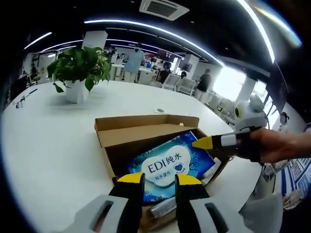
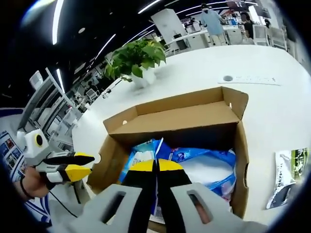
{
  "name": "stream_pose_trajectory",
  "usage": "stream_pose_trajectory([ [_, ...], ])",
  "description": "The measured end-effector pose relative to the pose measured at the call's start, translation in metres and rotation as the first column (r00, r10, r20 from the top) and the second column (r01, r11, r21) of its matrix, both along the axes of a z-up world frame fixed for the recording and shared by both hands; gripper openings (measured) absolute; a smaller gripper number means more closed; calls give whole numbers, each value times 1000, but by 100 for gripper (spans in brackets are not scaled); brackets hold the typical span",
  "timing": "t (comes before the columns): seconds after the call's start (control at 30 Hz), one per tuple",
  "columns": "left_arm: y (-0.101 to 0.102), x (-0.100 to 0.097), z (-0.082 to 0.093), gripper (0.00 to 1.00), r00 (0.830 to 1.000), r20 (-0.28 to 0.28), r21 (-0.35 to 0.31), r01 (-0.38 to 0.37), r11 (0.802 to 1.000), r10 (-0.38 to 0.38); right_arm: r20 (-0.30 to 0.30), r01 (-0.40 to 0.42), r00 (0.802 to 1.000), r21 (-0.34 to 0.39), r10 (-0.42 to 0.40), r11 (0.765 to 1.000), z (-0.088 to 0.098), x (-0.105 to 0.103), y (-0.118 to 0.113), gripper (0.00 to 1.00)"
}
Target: Operate the shoe box by opening the lid, removing the specified soft item, and placing it in the target area until the item is outside and the box remains undamaged.
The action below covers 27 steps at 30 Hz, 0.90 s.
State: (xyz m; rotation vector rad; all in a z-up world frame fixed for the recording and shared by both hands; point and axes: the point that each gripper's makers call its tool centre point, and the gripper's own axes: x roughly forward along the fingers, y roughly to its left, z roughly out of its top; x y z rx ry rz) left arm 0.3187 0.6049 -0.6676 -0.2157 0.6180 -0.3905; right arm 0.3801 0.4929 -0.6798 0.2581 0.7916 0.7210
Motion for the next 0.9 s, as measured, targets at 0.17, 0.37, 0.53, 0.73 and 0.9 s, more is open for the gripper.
stream_pose_trajectory([
  [0.17,-7,2,-2,25,1000,-12,-3,16,1000,-16,-5,23,1000,4,-23,1000,-1,-4,-11,0],
  [0.37,-16,0,-17,25,995,-76,16,69,997,-67,-1,39,999,15,-39,999,4,-6,-17,0],
  [0.53,-21,0,-31,25,990,-115,33,86,996,-81,8,51,999,17,-52,999,8,-4,-27,0],
  [0.73,-29,6,-38,25,984,-147,53,105,993,-96,5,75,997,16,-75,997,6,1,-42,0],
  [0.9,-33,15,-48,25,978,-179,73,125,989,-111,3,94,996,15,-94,995,4,3,-51,0],
])
